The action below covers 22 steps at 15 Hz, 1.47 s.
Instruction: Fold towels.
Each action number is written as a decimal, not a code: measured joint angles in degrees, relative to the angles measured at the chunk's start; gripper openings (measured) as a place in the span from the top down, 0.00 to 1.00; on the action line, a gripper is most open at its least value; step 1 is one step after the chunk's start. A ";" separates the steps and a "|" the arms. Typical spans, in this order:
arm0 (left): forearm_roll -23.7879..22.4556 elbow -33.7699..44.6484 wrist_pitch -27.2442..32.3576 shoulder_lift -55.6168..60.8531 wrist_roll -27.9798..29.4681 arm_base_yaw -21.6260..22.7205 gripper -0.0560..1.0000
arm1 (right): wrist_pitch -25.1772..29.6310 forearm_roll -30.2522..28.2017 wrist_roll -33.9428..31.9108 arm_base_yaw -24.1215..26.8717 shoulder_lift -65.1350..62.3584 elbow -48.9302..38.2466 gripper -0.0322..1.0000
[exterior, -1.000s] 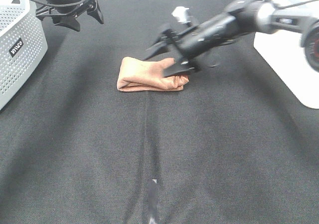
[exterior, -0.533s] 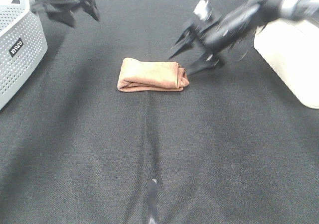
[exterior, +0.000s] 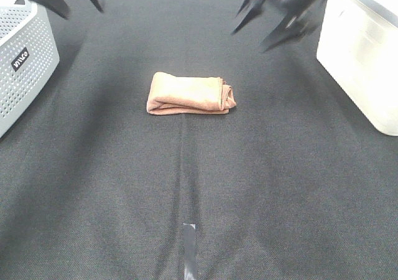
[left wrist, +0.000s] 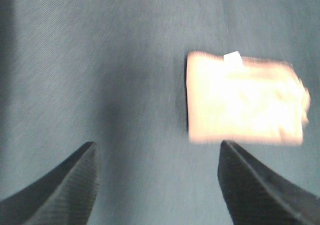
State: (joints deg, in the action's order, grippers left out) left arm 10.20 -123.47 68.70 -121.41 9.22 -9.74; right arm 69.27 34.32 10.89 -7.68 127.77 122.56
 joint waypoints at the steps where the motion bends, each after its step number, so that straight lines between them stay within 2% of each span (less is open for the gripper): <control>1: -1.03 0.00 0.57 1.89 -0.52 -0.06 0.34 | 0.06 -2.75 -0.97 0.00 -2.58 -0.46 0.21; 4: -4.64 2.64 0.69 10.31 -1.89 -0.29 0.34 | 0.17 -10.94 -2.86 0.00 -13.69 -5.27 0.21; 7: -5.73 11.97 0.69 21.72 -3.27 -0.34 0.34 | 0.17 -15.93 -3.95 0.00 -24.29 -13.87 0.21; 11: -9.05 32.89 0.80 38.50 -4.24 -0.29 0.34 | 0.17 -19.42 -3.95 0.00 -40.05 -29.91 0.21; 17: -9.17 66.81 1.03 68.24 -4.07 -0.29 0.34 | 0.06 -22.35 -3.95 0.00 -64.92 -59.99 0.21; 20: -7.22 78.95 0.06 85.60 -4.47 -0.29 0.34 | -2.41 -23.49 -3.95 0.00 -78.72 -75.11 0.21; 22: -4.81 87.55 -2.35 100.96 -7.68 -0.29 0.34 | -3.50 -23.89 -3.78 0.00 -87.38 -83.25 0.21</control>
State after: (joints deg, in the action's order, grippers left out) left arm 5.39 -35.92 66.35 -20.45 1.55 -10.03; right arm 65.78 10.43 7.10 -7.68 40.39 39.30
